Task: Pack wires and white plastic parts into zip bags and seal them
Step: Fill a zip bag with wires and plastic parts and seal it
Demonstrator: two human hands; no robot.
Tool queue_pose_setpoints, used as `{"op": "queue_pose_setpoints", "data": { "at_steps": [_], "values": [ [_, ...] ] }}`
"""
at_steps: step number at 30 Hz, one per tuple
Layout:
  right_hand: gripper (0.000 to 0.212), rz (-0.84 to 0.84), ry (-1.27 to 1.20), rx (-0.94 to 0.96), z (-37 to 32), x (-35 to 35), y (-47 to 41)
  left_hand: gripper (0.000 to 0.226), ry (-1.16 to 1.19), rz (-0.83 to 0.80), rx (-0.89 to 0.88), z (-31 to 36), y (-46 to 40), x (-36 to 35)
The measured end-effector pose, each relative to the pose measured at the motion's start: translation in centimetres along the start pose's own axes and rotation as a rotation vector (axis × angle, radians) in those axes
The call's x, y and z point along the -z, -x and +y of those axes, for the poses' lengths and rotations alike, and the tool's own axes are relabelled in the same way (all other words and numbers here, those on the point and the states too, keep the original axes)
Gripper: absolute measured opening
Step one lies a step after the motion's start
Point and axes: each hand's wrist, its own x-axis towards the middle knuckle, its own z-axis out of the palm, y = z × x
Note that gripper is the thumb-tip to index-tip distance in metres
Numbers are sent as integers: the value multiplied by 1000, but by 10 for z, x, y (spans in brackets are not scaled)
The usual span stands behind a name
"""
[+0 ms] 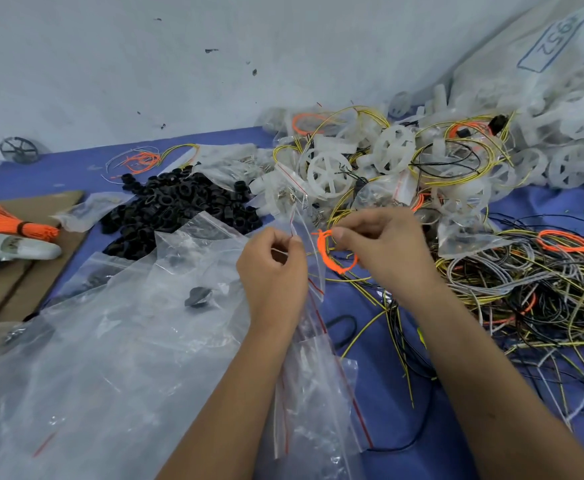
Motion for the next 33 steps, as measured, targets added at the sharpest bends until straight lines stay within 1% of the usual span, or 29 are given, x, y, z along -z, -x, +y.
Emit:
{"op": "queue_pose_setpoints", "data": {
  "at_steps": [3, 5, 6, 8, 10, 12, 14, 17, 21, 23, 25, 27, 29, 33],
  "values": [
    [7, -82, 224, 113, 2, -15, 3, 21, -40, -33, -197, 6, 3, 3],
    [10, -115, 353, 195, 4, -22, 5, 20, -90, -87, -329, 9, 6, 3],
    [13, -116, 381, 199, 6, -24, 4, 19, -107, -112, -375, 10, 7, 4],
    [15, -75, 338, 132, 9, -26, 5, 18, -114, -143, -432, 11, 8, 4],
    [16, -15, 168, 4, 9, -27, 6, 19, -108, -159, -467, 11, 9, 4],
    [25, -18, -18, -83, 9, -28, 7, 19, -111, -169, -486, 11, 10, 4],
    [33, -53, -112, -117, 9, -29, 8, 20, -107, -163, -490, 12, 10, 4],
    [29, -101, -109, -125, 9, -32, 9, 21, -75, -141, -488, 13, 11, 3],
    [9, -99, -303, -252, 6, -35, 12, 22, -39, -127, -515, 16, 13, 4],
    [11, -125, -394, -316, 2, -37, 13, 23, -18, -110, -532, 17, 13, 5],
    [22, -175, -457, -351, -1, -38, 15, 22, -8, -95, -557, 18, 13, 5],
    [33, -248, -420, -324, -2, -40, 16, 21, 0, -88, -573, 18, 14, 5],
    [37, -325, -344, -263, -2, -41, 17, 21, -6, -75, -557, 17, 15, 4],
    [50, -358, -274, -192, -2, -42, 18, 24, -36, -13, -465, 14, 13, 2]
  ]
}}
